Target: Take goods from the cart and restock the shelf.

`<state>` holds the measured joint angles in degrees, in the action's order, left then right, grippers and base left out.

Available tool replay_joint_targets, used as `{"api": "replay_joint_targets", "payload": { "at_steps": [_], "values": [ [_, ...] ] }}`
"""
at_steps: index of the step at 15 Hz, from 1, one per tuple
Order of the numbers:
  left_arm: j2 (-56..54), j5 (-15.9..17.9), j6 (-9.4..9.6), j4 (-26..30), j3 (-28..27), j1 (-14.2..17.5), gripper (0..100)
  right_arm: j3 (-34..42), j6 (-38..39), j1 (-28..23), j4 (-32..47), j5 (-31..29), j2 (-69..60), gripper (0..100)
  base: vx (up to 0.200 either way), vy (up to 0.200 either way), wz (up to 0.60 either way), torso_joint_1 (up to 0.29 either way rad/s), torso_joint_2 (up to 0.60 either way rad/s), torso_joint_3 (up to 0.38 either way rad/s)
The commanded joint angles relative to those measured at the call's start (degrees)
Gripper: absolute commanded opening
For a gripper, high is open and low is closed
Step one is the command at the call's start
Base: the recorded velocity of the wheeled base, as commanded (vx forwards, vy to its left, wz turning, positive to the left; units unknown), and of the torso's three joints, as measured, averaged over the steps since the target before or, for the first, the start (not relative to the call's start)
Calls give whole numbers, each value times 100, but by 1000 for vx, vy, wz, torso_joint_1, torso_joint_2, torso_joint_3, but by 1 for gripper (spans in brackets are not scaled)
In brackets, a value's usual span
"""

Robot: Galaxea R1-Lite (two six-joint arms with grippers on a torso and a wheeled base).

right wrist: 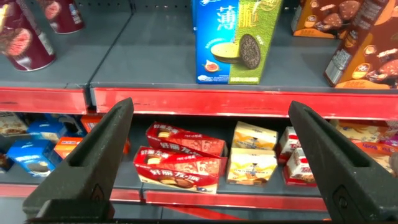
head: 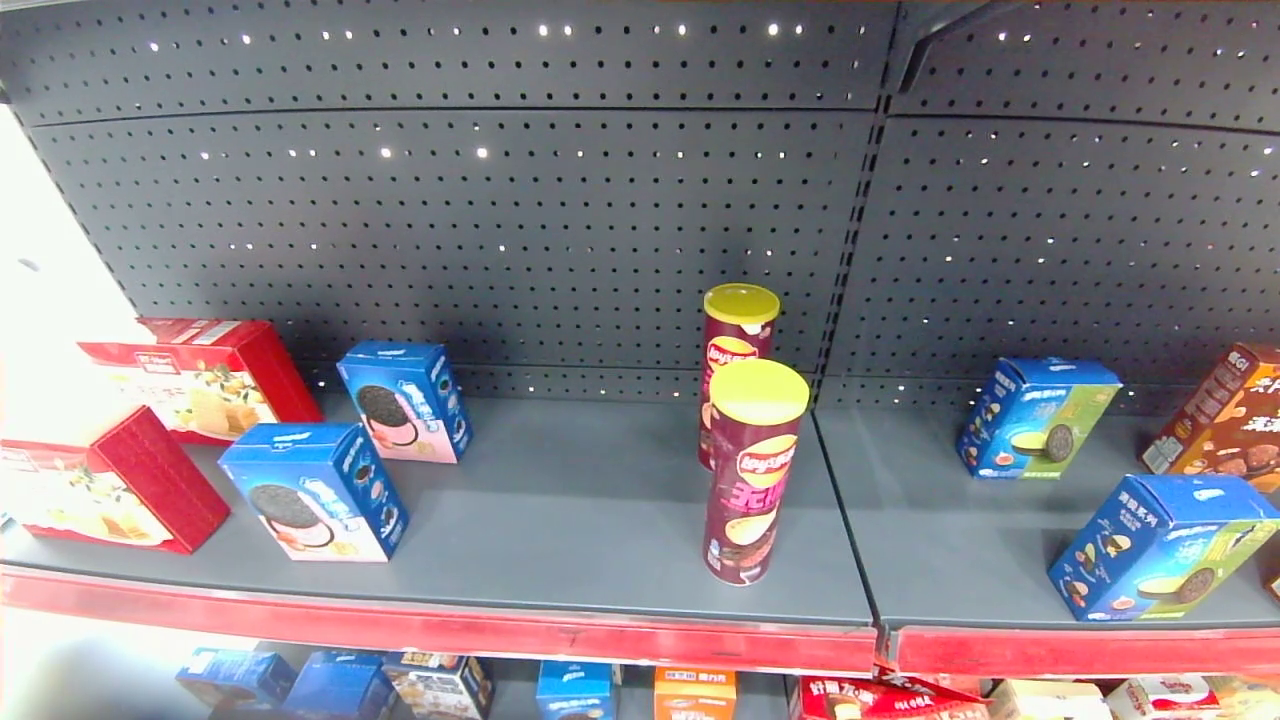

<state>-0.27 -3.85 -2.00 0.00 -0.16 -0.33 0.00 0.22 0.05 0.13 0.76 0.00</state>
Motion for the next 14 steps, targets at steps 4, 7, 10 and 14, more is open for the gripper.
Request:
{"api": "replay_joint_targets", "payload": {
  "at_steps": [4, 7, 10, 14],
  "values": [
    [27, -1, -2, 0, -2, -2, 100, -26, 13, 101, 57, 223, 343, 100, 0, 0, 0, 0, 0, 0],
    [27, -1, -2, 0, -2, -2, 100, -18, 57, -40, 48, 188, 88, 100, 0, 0, 0, 0, 0, 0],
    [27, -1, -2, 0, -2, -2, 100, -9, 84, -22, 22, 47, 18, 100, 0, 0, 0, 0, 0, 0],
    [27, -1, -2, 0, -2, -2, 100, 0, 48, -22, 13, 56, 18, 100, 0, 0, 0, 0, 0, 0]
  ]
}}
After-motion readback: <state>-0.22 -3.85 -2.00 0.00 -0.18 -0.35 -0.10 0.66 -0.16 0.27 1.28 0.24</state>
